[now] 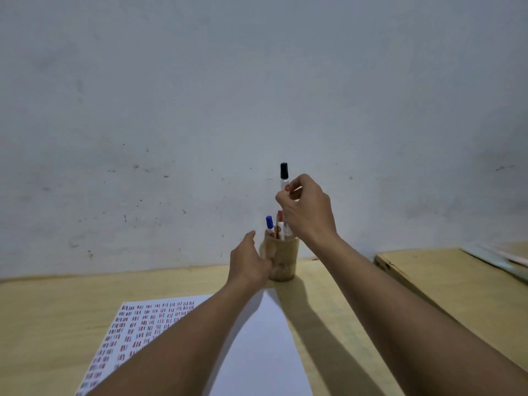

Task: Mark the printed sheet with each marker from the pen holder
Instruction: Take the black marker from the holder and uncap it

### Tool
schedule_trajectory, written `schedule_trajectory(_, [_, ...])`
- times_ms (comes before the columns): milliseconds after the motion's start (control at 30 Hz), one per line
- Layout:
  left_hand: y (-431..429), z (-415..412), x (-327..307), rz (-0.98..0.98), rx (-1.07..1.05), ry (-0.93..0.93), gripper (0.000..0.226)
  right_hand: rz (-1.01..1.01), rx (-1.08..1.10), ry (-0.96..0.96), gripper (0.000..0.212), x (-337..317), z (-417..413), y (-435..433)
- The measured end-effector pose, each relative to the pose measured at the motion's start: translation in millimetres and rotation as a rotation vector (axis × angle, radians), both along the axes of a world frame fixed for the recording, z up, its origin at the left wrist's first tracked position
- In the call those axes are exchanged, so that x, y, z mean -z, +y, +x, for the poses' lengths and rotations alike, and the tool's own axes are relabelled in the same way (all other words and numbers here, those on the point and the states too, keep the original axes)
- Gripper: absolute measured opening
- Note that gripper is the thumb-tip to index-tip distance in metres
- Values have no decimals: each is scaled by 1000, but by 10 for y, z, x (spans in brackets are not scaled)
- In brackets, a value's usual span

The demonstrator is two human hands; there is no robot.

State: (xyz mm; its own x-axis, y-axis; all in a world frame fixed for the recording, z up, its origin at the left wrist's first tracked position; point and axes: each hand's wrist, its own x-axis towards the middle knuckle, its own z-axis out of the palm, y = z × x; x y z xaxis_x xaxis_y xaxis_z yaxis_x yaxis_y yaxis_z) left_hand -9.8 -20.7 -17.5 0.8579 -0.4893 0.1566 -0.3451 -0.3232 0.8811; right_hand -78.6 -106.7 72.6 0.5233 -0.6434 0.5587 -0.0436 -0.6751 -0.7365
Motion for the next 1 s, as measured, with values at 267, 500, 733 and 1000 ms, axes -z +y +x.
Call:
schedule_trajectory(267, [751, -130, -442, -265, -79, -31, 49, -43, -86, 173, 8, 135, -327, 478])
schedule_trajectory(500, [1283, -332, -560, -465, 180, 159, 26, -125, -145, 306, 11, 274, -537, 838])
schedule_trajectory(733, [1529, -435, -553, -578, 116, 176, 11, -56, -4, -16, 9, 357, -702, 1308])
schedule_trajectory(1000, [1776, -498, -460, -413, 175, 138, 11, 1345, -487, -276, 23, 437, -622, 1663])
